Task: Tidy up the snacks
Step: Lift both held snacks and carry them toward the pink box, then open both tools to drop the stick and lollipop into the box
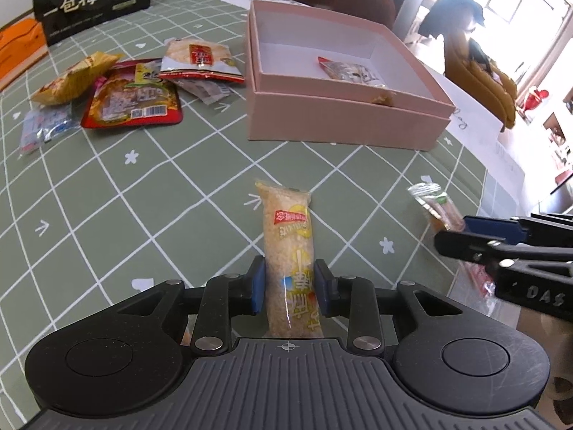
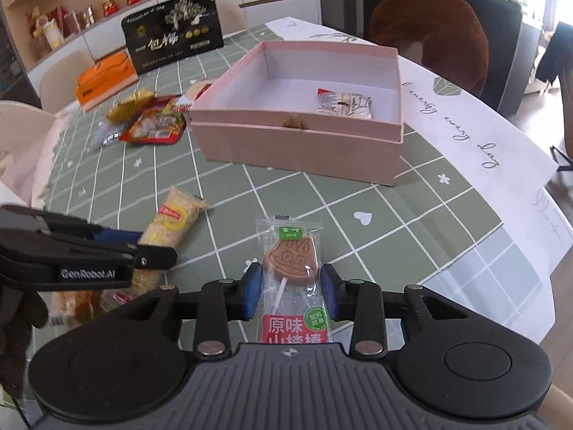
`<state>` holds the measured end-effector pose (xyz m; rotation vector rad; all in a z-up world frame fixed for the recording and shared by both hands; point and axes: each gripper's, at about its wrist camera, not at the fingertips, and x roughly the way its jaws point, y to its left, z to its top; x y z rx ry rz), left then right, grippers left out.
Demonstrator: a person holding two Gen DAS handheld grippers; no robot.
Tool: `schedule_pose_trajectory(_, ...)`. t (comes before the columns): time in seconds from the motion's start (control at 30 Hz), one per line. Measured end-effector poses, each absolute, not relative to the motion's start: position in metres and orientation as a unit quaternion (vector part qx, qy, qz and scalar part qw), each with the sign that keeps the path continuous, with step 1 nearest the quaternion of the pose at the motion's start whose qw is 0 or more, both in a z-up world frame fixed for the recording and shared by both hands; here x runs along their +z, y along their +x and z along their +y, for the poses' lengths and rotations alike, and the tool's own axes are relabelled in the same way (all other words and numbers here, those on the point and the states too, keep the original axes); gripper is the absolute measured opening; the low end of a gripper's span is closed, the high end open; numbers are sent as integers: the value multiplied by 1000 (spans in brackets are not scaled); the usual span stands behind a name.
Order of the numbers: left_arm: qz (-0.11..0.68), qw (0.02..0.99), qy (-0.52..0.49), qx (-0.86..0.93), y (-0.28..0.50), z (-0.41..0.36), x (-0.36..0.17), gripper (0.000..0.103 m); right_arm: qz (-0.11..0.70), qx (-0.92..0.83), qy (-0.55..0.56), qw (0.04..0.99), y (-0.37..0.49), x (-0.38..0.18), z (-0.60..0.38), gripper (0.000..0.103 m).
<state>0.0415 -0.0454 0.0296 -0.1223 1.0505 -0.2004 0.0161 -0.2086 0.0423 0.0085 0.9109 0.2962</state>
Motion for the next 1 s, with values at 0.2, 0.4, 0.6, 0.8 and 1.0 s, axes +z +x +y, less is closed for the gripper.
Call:
schedule_pose_trajectory(0.2,436,884,-118,-122,42,-36,70,31,412,143,46,899,22,73,-225,35)
schedule_pose_trajectory(0.4,334,920,-128,-161,106,-33,157,31,330,137,95,929,61,133,-239,35)
schedule_pose_trajectory(0.6,381,894,-164,-168,203,-33,140,32,333,118,104,930,158,140,-238,36)
schedule_pose_trajectory(0.8,419,872,-191,-167,202,-9,107,29,379,79,79,919,194,109,-234,45)
schedule_pose_trajectory(1.0,399,894,-176,-102,176,52,115,30,408,86,78,906,180,90,-225,57)
